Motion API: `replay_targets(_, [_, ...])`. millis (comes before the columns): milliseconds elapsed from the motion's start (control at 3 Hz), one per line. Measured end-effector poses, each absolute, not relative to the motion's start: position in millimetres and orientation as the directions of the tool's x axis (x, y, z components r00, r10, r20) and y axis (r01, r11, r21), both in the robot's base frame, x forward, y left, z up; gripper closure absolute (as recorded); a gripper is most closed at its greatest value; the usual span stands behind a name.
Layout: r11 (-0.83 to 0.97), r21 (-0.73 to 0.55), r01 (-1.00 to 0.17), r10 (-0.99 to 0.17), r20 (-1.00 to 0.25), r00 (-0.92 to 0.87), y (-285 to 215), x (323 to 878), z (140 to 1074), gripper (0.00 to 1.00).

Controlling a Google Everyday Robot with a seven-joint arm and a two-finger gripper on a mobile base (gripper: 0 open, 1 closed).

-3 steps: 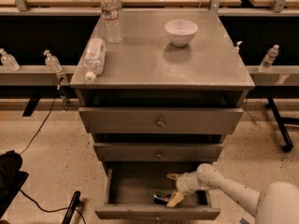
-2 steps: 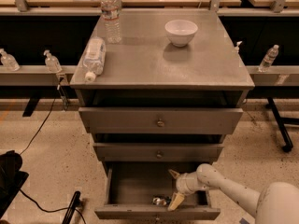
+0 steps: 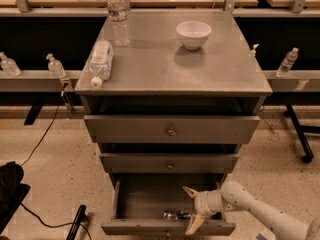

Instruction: Place redbull can into bottom drawer

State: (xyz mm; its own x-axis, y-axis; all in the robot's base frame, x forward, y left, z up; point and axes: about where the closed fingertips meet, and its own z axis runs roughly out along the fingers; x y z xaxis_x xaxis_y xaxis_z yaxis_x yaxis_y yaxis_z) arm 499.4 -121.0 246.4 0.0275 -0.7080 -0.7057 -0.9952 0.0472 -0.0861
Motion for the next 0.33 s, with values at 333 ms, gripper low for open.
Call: replay_targets(333, [0.062,-0.092,-0.994,-0.665,-0.747,0.027,-133.7,471.7,264.2,0.00])
